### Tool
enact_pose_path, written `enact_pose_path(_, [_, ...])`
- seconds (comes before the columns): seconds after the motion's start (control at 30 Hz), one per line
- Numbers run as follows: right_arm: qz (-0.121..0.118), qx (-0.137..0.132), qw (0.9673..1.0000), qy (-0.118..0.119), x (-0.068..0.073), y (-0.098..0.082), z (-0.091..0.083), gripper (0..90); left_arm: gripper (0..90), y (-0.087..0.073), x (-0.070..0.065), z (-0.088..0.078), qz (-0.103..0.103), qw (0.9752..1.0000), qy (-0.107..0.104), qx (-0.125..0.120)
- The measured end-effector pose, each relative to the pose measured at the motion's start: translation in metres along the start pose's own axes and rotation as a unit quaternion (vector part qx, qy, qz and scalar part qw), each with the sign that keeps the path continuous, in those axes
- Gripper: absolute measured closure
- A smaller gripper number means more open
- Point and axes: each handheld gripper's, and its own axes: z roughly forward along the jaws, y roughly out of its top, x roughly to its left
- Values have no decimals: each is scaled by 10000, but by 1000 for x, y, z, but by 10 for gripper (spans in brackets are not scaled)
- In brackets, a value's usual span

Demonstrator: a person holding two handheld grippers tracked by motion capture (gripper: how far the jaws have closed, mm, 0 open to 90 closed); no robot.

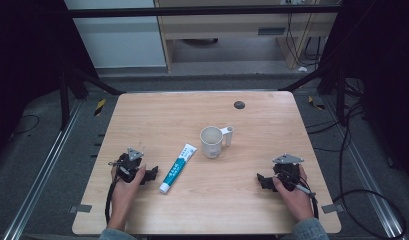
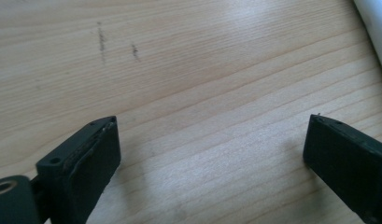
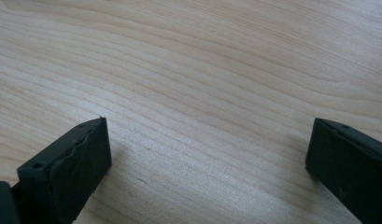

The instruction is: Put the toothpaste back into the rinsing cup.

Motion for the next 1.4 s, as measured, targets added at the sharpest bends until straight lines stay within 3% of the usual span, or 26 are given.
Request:
enact_pose_path(0.23, [-6, 6, 10000, -5, 0, 0, 0, 4, 33, 4, -7, -23, 132, 9993, 60, -354])
enact_pose_path(0.53, [3, 0, 10000, 5, 0, 0, 0, 4, 33, 19, -19, -40, 139, 9990, -186, -375])
enact_pose_path(0.73, [-1, 4, 10000, -5, 0, 0, 0, 4, 32, 32, -39, -47, 428, 9982, -370, -210])
enact_pose_path(0.93, [26, 3, 10000, -16, 0, 0, 0, 4, 37, 53, -62, -43, 748, 9954, -599, 72])
enact_pose_path(1.03, [21, 3, 10000, -18, 0, 0, 0, 4, 40, 62, -68, -41, 881, 9941, -606, 166])
enact_pose_path(1.1, [20, 3, 10000, -18, 0, 0, 0, 4, 41, 75, -76, -35, 1081, 9921, -541, 341])
enact_pose_path(1.4, [20, 0, 10000, -10, 0, 0, 0, 5, 73, 92, -86, -18, 1372, 9855, -459, 882])
